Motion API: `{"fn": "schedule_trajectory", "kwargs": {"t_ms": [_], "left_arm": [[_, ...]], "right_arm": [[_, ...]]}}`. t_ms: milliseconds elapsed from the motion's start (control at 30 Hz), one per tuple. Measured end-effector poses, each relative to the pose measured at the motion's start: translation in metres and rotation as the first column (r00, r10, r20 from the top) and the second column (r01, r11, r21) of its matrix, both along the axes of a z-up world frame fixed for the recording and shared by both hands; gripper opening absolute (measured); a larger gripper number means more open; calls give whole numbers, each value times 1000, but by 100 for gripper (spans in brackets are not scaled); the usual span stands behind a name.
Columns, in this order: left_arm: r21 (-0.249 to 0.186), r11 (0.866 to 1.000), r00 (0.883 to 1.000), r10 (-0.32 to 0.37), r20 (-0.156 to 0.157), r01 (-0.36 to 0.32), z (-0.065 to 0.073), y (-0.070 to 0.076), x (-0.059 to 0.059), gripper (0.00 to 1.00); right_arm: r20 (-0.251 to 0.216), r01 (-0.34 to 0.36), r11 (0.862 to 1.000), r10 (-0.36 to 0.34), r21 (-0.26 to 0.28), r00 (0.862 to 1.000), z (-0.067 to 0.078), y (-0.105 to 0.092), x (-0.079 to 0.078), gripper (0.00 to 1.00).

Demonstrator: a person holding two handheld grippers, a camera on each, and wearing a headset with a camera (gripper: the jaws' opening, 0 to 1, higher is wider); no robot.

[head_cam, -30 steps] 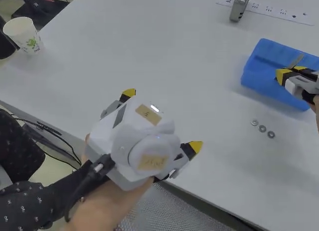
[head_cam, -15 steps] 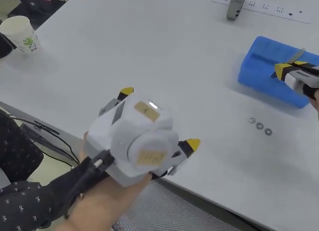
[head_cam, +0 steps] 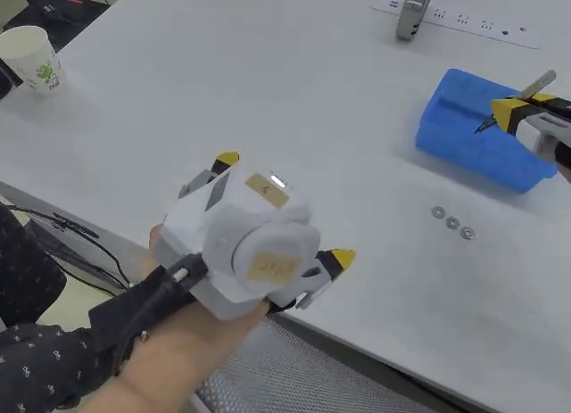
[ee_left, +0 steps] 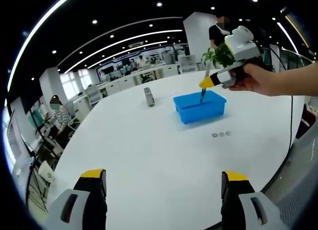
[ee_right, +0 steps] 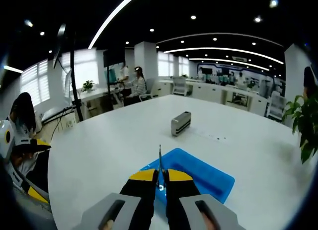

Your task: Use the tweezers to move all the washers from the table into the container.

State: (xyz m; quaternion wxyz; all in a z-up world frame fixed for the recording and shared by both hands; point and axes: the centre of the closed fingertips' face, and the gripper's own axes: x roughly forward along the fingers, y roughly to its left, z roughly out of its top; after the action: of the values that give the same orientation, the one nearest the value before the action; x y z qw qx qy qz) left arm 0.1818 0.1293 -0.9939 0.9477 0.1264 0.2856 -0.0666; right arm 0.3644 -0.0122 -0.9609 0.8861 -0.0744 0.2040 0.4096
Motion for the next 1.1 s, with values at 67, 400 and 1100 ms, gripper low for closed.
{"fn": "schedule_trajectory", "kwargs": {"t_ms": [67, 400, 1100], "left_arm": [[-4, 1000, 1000, -1, 2, 1, 1, 0, 0, 99], [-32, 999, 1000, -18, 21, 19, 4, -5, 1, 99], [-24, 1000, 1000, -18, 14, 18, 3, -5, 1, 97]], "right_arm": [[-14, -6, 1000, 6, 9, 1000, -2, 2, -6, 3], [-70, -17, 1000, 19, 18, 997, -19, 3, -33, 3], [-165, -61, 997, 54, -38, 985, -58, 4, -69, 3]]}}
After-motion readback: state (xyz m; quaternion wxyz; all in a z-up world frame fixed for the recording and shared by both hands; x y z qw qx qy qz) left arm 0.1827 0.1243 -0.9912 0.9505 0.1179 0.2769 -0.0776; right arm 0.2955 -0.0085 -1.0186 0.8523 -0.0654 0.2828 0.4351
